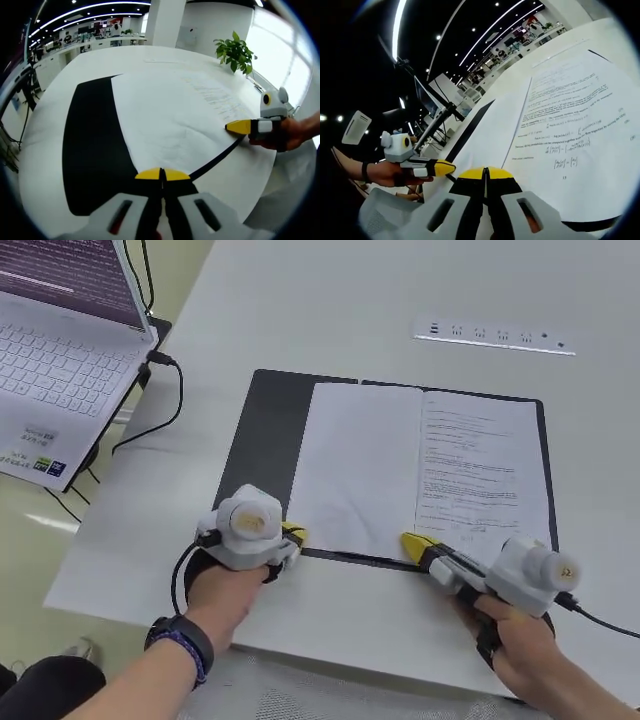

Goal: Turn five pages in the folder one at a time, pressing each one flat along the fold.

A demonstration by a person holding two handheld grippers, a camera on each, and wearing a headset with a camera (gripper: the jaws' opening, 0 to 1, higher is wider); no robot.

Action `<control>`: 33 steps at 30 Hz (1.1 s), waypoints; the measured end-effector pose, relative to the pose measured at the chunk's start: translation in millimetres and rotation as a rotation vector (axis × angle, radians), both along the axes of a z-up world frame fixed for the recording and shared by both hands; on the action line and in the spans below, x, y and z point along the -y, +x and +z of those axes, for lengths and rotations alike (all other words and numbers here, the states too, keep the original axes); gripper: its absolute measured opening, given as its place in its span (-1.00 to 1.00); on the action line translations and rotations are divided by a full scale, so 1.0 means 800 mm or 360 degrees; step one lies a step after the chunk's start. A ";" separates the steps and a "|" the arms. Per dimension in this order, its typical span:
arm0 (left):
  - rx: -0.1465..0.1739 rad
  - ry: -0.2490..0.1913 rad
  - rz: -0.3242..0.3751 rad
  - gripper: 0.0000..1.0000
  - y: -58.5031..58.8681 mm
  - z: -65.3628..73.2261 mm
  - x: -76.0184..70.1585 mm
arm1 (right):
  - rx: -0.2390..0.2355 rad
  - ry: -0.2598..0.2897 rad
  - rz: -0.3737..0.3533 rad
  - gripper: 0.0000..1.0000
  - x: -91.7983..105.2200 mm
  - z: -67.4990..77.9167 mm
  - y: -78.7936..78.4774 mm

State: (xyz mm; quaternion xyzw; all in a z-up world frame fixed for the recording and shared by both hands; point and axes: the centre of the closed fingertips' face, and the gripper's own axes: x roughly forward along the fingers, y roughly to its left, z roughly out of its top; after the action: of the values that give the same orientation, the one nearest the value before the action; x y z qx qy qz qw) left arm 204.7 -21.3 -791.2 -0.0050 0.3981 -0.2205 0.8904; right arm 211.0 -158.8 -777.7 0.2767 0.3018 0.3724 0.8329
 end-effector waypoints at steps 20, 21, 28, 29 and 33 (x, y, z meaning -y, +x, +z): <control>-0.0007 0.0013 0.0007 -1.00 -0.001 -0.001 0.002 | -0.0016 -0.0029 -0.0004 -1.00 0.002 -0.002 -0.011; -0.0003 0.0022 0.0004 -1.00 -0.001 -0.001 0.002 | -0.0013 -0.0034 -0.0005 -1.00 0.002 -0.002 -0.011; -0.0013 0.0047 -0.0030 -1.00 -0.001 0.000 0.002 | -0.0030 -0.0064 -0.0004 -1.00 0.003 -0.001 -0.012; -0.0023 0.0045 -0.0047 -1.00 -0.001 -0.001 0.002 | -0.0034 -0.0066 0.0001 -1.00 0.003 -0.001 -0.012; -0.0076 0.0028 -0.0076 -0.94 -0.002 0.001 0.006 | -0.0045 -0.0066 0.0023 -0.87 0.003 0.004 -0.015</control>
State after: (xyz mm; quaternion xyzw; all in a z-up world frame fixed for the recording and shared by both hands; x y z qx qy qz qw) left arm 202.8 -26.2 -790.2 0.0071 0.4212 -0.2381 0.8751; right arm 199.0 -161.2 -774.5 0.2624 0.3231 0.3683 0.8314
